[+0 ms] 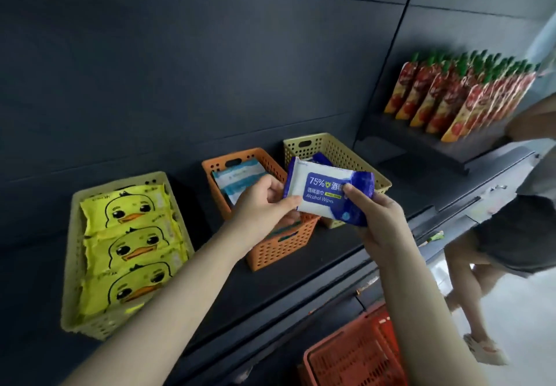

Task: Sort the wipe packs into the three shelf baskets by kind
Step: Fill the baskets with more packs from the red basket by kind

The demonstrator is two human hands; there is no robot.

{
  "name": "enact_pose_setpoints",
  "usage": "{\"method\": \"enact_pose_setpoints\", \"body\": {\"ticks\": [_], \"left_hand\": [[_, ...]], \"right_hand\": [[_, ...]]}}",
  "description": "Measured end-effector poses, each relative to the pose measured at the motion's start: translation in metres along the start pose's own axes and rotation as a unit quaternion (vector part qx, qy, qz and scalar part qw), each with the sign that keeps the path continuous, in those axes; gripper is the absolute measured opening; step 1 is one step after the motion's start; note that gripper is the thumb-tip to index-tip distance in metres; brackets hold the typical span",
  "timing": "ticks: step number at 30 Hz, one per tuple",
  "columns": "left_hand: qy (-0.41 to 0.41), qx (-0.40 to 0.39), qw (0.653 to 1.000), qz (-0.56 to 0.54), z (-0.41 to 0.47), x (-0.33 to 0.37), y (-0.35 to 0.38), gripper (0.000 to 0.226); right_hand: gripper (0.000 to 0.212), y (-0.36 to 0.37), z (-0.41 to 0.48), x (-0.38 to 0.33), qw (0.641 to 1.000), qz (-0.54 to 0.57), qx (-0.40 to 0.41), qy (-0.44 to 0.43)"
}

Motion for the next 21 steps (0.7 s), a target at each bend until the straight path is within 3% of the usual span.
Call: {"method": "enact_pose_setpoints", "body": {"ticks": [4,9,17,19,21], "left_hand": [[0.066,0.036,0.993,0.095,0.062,0.004,0.008,0.022],[0.119,0.022,0.958,0.26,0.144,0.002,0.028,0.053],[0.086,-0.078,0.838,0.534,0.236,-0.036,0.068,0.107],[0.063,-0.096,0.831,0.544,0.244,-0.048,0.067,0.113],[0.036,-0.114,0.836,0.536,0.248,-0.057,0.064,0.116]], "right_hand": [[0.011,-0.002,0.075,-0.042,0.996,-0.043,0.041,-0.064],[0.01,0.005,0.198,-0.063,0.958,-0.234,0.081,-0.146],[0.029,0.048,0.334,-0.002,0.879,-0.469,-0.025,-0.085],[0.035,0.053,0.349,0.013,0.861,-0.501,-0.059,-0.066],[0.034,0.06,0.356,0.024,0.814,-0.566,-0.098,-0.091]]}}
Point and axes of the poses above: each hand's wrist, its own z-axis towards the middle knuckle, its own y-axis out of the palm, x = y × z, the point moved 4 cm from there along z, towards the middle knuckle, and after that the axes turned 7 degrees about x, right-handed, at the moved point
